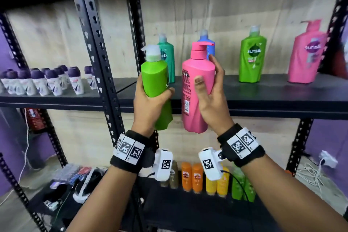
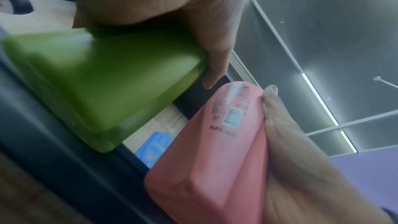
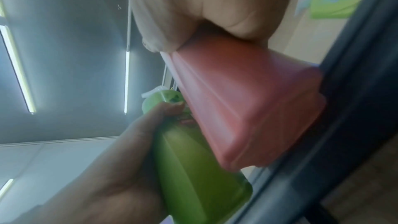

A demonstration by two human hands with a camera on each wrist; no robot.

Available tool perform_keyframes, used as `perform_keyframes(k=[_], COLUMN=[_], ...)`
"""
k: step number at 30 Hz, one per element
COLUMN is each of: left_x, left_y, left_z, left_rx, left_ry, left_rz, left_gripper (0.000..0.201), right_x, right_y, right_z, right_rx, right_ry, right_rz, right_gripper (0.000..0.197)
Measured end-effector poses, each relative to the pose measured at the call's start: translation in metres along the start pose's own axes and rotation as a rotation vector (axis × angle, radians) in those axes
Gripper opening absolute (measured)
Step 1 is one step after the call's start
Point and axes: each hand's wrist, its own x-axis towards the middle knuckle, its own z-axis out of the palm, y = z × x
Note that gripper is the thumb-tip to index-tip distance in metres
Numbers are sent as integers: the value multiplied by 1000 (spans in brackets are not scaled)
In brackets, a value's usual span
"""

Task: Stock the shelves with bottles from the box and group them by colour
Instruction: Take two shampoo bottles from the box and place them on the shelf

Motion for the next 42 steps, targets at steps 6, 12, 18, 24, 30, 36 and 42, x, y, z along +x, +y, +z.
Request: perform_keyframes(k=[6, 12, 18, 24, 30, 36, 42], left_x=[45, 74, 94, 112, 138, 162, 179], left_y=[14, 4, -16, -34, -47, -58, -64], left_z=[-3, -6, -3, -4, -2, -2, -1], left_rx=[23, 66, 69, 98, 209, 348, 431], left_ry=[35, 57, 82, 107, 53, -6, -25], left_rz=[54, 41, -11, -11, -19, -50, -107], left_gripper=[74, 77, 80, 77, 71, 76, 85], right_x=[50, 73, 83, 96, 117, 137, 150], right_y=[-5, 16, 30, 46, 67, 84, 88], right_z=[25, 43, 49, 53, 65, 73, 80], right_rx=[-37, -93, -150, -238, -356, -478, -499], right_ry=[-9, 8, -9, 3, 5, -19, -76], right_rz=[-57, -31, 30, 87, 102, 225, 288], right_gripper=[57, 60, 62, 67, 66, 73, 77])
